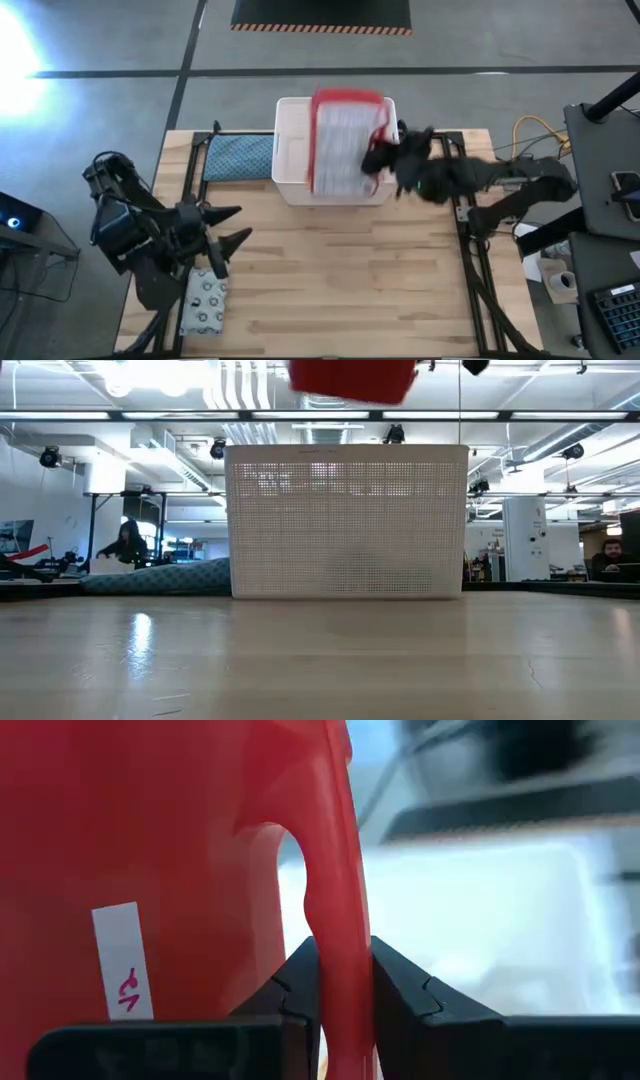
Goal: Pick & place medical supplies in basket/bin
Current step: Put the red medicine kit into the white bin, then put the blue pads into the white bin
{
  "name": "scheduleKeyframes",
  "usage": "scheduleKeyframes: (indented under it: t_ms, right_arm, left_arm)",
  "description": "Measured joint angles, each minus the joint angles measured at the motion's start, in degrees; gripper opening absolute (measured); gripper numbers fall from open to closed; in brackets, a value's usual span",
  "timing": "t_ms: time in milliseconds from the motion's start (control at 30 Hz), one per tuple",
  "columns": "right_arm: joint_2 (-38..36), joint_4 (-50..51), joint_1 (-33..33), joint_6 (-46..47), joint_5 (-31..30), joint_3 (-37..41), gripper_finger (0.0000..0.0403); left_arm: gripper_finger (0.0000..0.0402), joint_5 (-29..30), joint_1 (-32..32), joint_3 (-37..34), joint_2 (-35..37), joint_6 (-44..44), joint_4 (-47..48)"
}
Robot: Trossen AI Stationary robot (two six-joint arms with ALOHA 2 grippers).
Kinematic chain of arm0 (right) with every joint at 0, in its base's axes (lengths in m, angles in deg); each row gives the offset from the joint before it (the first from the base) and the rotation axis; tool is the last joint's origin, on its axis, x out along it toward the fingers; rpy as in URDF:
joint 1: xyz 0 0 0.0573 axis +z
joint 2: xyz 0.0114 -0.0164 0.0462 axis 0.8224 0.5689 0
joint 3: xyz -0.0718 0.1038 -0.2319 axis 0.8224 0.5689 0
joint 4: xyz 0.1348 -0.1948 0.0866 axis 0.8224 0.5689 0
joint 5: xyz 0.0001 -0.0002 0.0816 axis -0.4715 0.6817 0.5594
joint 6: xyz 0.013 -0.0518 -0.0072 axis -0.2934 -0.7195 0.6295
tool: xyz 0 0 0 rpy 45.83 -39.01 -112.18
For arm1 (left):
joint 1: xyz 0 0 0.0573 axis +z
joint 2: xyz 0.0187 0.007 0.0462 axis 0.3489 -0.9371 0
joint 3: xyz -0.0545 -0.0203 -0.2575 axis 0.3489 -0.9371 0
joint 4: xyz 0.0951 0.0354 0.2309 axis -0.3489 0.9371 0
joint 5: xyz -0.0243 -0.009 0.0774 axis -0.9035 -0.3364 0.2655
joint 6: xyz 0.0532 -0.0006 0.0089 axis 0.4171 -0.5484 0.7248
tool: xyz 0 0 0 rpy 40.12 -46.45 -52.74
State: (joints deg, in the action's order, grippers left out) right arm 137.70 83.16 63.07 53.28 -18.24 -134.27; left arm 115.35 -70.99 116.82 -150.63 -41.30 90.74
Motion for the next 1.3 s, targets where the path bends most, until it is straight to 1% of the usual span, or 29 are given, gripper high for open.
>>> scheduleKeyframes:
  t_ms: [33, 67, 133, 200, 267, 333, 367, 400, 467, 533, 600, 700, 767, 900, 1000, 1133, 1200, 1300]
  right_arm:
    - [-0.8, 0.1, -2.4, -0.9, -0.3, 0.0, 0.0046]
    - [-1.4, 0.1, -5.3, -1.8, 1.1, 0.0, 0.0046]
    - [-1.9, 0.7, -11.7, -2.8, 8.4, 0.0, 0.0046]
    - [-0.9, 2.7, -17.7, -2.4, 15.5, 0.0, 0.0046]
    - [1.4, 5.7, -23.3, -1.4, 21.8, 0.1, 0.0046]
    - [4.5, 8.9, -28.3, -0.7, 28.7, 0.2, 0.0046]
    - [6.1, 10.5, -30.3, 0.0, 31.2, 0.3, 0.0046]
    - [7.8, 11.6, -32.1, 0.7, 32.9, 0.3, 0.0052]
    - [10.7, 12.4, -34.6, 2.1, 36.0, 0.3, 0.0076]
    - [13.3, 12.9, -35.8, 2.1, 41.1, 0.2, 0.0107]
    - [15.2, 13.0, -35.9, 0.4, 44.0, 0.2, 0.0139]
    - [16.2, 12.8, -33.9, -0.8, 43.8, -0.3, 0.018]
    - [15.9, 11.4, -31.9, -1.2, 42.4, -0.6, 0.0201]
    - [12.7, 4.9, -25.8, -3.4, 35.3, -2.2, 0.0228]
    - [9.3, 2.5, -20.5, -8.2, 29.2, -4.5, 0.0239]
    - [6.0, 2.8, -11.7, -14.8, 21.0, -6.5, 0.0245]
    - [4.6, 3.1, -7.4, -15.3, 19.6, -6.6, 0.0246]
    - [3.8, 3.6, -1.9, -13.4, 20.5, -6.0, 0.0246]
  left_arm:
    - [0.0269, 0.0, 0.2, 0.0, 0.0, 0.5, 0.1]
    - [0.0269, -0.1, 0.4, -0.2, 0.0, 0.5, 0.0]
    - [0.0269, -0.1, 0.7, -1.2, 0.0, 0.3, 0.0]
    - [0.0269, -0.2, 0.8, -2.8, -0.1, -2.0, 0.0]
    - [0.0269, -0.3, 0.8, -4.9, -0.1, -5.6, 0.0]
    - [0.0269, -1.8, 0.7, -7.2, 0.0, -9.3, 0.0]
    - [0.0269, -2.9, 0.8, -8.5, 0.1, -10.9, 0.0]
    - [0.0269, -4.4, 0.8, -9.8, 0.3, -12.7, 0.0]
    - [0.0269, -7.4, 0.8, -12.4, 0.8, -16.2, 0.1]
    - [0.0269, -10.9, 0.8, -15.1, 1.4, -19.9, 0.1]
    - [0.0269, -15.0, 0.8, -17.8, 2.0, -23.5, 0.1]
    - [0.0269, -21.2, 0.7, -22.0, 3.5, -28.0, 0.1]
    - [0.0269, -24.1, 0.7, -24.5, 4.5, -30.0, 0.1]
    - [0.0269, -25.2, 0.7, -28.5, 6.1, -32.0, 0.0]
    - [0.0269, -25.2, 0.8, -30.1, 7.8, -32.1, 0.0]
    - [0.0269, -25.7, 1.2, -31.3, 10.6, -30.8, 0.0]
    - [0.0269, -26.0, 1.2, -31.8, 12.6, -30.5, 0.1]
    - [0.0269, -26.7, 1.4, -32.2, 15.3, -29.9, 0.1]
